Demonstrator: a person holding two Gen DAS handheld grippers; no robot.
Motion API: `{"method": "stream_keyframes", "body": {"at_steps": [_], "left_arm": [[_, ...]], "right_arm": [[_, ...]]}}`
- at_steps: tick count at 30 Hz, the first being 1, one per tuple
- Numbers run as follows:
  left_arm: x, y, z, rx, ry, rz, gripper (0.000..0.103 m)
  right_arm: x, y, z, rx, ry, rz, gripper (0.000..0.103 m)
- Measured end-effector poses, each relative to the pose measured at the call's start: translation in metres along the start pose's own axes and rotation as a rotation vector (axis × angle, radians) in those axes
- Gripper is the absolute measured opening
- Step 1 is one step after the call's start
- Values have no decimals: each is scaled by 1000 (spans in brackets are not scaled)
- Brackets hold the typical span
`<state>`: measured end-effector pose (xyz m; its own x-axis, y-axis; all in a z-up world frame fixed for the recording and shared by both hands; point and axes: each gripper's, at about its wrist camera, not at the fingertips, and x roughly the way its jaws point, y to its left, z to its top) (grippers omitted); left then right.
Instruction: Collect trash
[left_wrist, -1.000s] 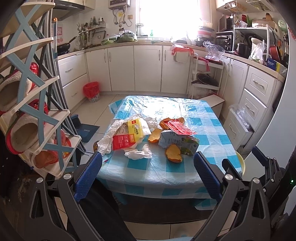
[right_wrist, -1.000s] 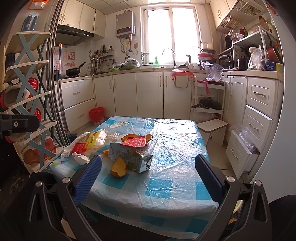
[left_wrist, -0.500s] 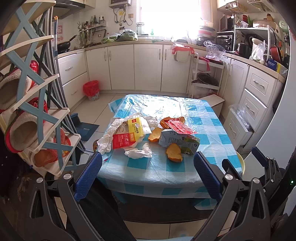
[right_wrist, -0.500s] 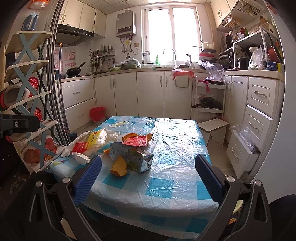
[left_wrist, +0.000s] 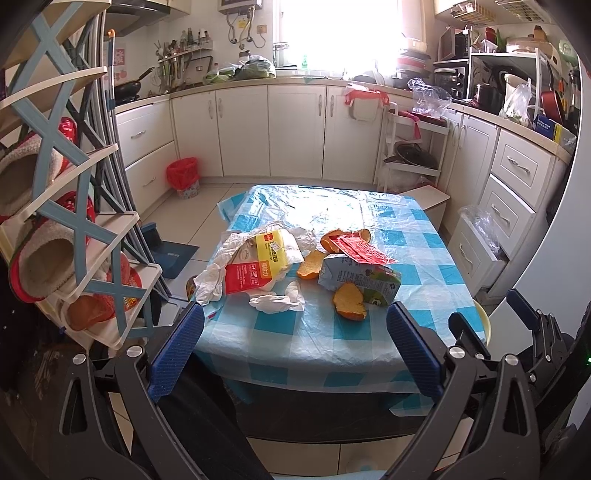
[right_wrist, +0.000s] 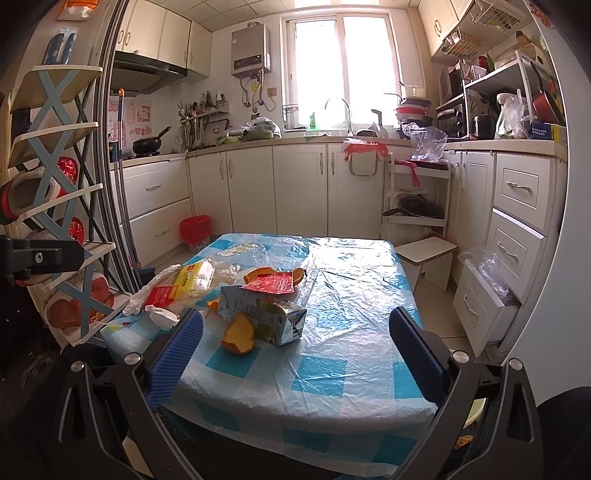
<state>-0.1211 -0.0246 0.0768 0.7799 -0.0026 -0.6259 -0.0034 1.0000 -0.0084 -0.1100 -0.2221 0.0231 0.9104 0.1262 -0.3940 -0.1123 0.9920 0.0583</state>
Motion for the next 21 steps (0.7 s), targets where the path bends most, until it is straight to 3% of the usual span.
{"method": "stream_keyframes", "body": {"at_steps": [21], "left_arm": [[7, 4, -4, -12, 15, 3, 95]], "right_arm": [[4, 1, -3, 3, 10, 1, 97]]}}
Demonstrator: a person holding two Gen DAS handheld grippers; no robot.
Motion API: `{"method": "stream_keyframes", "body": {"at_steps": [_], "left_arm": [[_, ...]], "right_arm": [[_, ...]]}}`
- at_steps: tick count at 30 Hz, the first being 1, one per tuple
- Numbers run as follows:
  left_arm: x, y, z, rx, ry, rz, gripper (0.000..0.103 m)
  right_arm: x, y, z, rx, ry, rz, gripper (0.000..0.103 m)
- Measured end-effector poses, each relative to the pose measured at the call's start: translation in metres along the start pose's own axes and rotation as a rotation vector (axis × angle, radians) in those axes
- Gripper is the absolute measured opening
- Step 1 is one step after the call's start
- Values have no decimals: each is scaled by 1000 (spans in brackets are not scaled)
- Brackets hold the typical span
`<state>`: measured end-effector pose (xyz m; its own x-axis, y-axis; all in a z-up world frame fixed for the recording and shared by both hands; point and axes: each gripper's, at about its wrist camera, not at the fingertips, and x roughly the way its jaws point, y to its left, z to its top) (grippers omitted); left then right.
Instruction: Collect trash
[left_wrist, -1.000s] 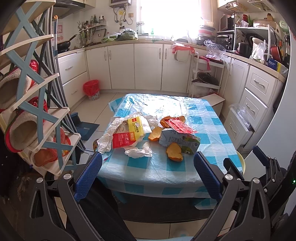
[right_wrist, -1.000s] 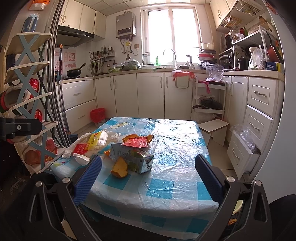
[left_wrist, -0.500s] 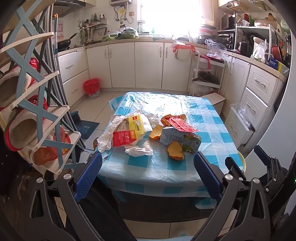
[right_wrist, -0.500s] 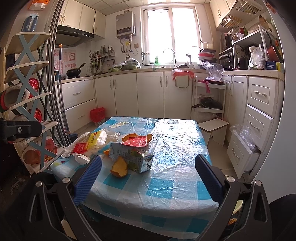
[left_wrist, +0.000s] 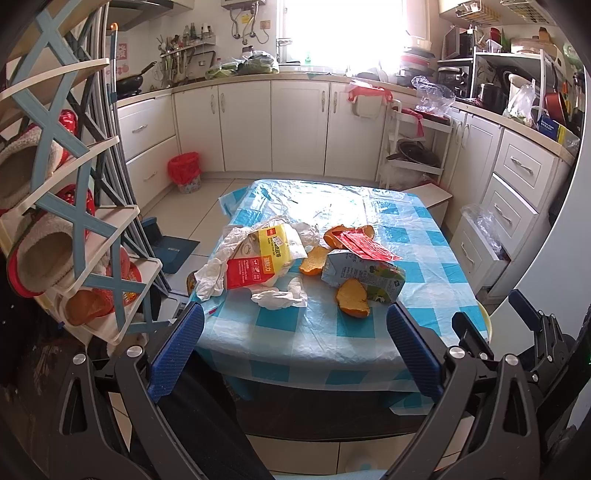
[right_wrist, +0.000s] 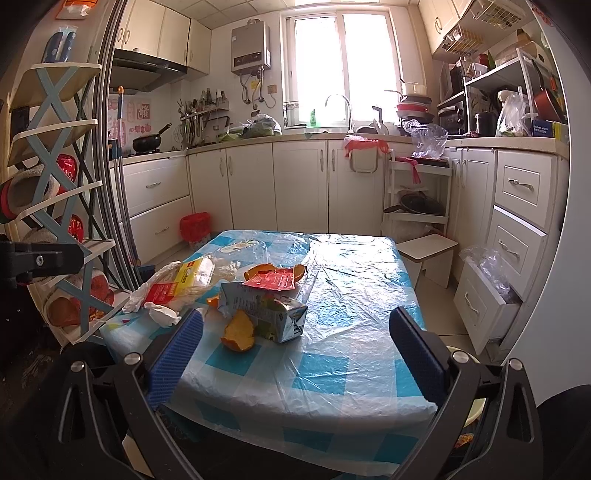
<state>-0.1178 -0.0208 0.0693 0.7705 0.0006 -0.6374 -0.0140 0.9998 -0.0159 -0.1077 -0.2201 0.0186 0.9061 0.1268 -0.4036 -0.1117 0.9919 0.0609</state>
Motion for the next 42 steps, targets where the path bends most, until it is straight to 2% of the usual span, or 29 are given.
{"method": "stream_keyframes", "body": {"at_steps": [42], "left_arm": [[2, 1, 0, -5, 4, 0, 95]], "right_arm": [[2, 0, -1, 7, 9, 1, 97]]}}
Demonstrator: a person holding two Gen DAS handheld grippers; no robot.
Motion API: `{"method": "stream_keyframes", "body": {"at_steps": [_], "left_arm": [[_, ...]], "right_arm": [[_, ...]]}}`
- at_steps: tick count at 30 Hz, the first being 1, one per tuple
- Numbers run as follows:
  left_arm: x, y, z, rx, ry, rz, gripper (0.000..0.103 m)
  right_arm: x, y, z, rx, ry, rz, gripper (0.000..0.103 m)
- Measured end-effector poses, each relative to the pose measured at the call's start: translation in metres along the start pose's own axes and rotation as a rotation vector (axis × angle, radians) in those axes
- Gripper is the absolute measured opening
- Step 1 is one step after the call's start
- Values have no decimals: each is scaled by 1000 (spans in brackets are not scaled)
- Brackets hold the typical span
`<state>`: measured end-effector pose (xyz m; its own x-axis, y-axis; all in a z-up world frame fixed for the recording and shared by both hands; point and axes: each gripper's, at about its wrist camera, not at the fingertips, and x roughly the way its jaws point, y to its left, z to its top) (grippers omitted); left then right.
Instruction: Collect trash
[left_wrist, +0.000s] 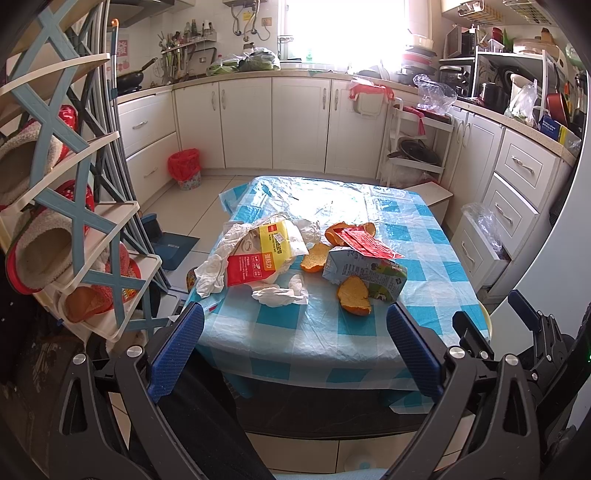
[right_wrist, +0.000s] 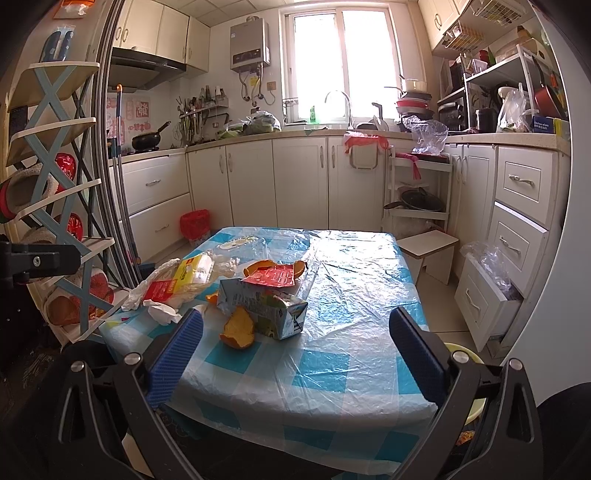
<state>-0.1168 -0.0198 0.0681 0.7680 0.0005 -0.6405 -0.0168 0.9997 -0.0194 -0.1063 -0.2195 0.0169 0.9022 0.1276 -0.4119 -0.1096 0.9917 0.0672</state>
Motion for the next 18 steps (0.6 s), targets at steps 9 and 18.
{"method": "stream_keyframes", "body": {"at_steps": [9, 18], "left_arm": [[1, 1, -1, -1, 1, 1, 95], [0, 1, 0, -1, 1, 1, 95]], "right_arm": [[0, 0, 0, 0, 0, 0, 97], [0, 0, 1, 0, 1, 1, 97]]}}
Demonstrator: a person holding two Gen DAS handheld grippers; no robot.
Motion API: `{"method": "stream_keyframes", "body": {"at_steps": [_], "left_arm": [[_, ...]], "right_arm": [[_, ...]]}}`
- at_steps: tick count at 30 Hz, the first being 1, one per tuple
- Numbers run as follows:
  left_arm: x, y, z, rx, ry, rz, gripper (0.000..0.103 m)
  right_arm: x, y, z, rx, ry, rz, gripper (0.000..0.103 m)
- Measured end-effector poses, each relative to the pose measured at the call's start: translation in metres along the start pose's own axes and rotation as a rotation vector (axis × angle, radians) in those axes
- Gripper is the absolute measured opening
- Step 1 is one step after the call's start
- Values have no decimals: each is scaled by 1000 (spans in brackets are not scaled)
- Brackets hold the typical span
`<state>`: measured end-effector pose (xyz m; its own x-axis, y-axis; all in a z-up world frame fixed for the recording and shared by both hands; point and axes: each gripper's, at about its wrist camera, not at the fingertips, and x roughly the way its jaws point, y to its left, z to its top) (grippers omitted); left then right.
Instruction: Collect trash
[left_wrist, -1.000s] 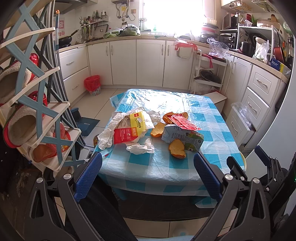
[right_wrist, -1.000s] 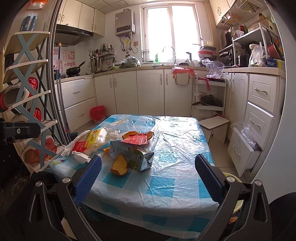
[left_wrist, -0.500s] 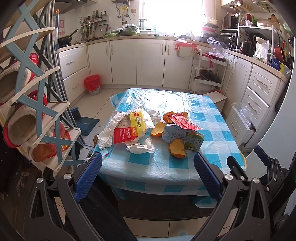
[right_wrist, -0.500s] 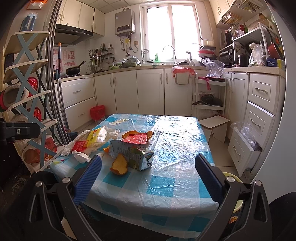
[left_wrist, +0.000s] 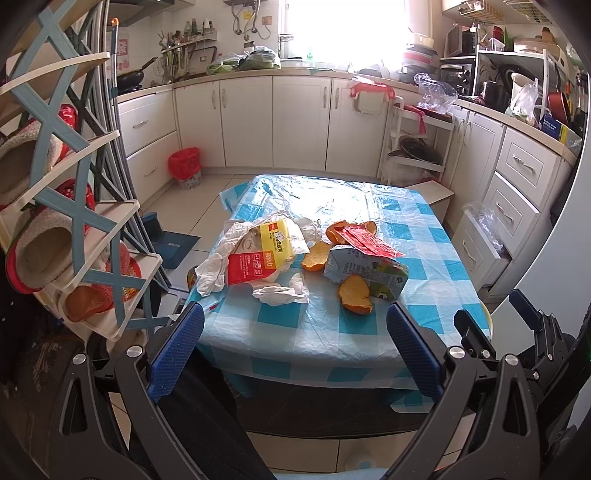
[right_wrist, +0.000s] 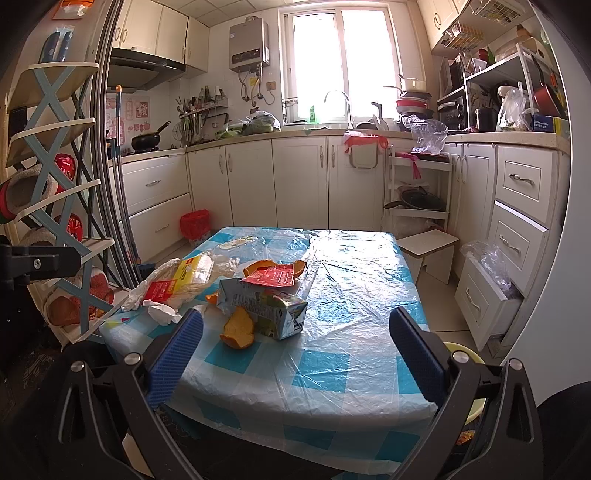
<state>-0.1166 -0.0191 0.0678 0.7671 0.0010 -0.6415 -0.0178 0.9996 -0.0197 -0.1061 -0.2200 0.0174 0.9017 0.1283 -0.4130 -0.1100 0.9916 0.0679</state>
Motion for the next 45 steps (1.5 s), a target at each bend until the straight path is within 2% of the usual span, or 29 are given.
{"method": "stream_keyframes", "body": {"at_steps": [16, 23, 31, 37, 40, 45], "left_arm": [[4, 5, -7, -3, 0, 7, 95], [18, 38, -8, -53, 1, 21, 95], [55, 69, -6, -73, 41, 54, 95], [88, 75, -11, -20, 76, 47, 95], [104, 69, -14, 19, 92, 24, 95], [124, 47, -19, 173, 64, 14, 95]], "right_arm": [[3, 0, -3, 3, 5, -3, 97], [5, -5, -1, 10, 18, -29, 97], [32, -8, 2, 23, 97, -15, 97], [55, 6, 2, -10, 164, 64, 95], [64, 16, 2, -39, 191, 116, 89], [84, 33, 0, -97, 247, 189, 73]]}}
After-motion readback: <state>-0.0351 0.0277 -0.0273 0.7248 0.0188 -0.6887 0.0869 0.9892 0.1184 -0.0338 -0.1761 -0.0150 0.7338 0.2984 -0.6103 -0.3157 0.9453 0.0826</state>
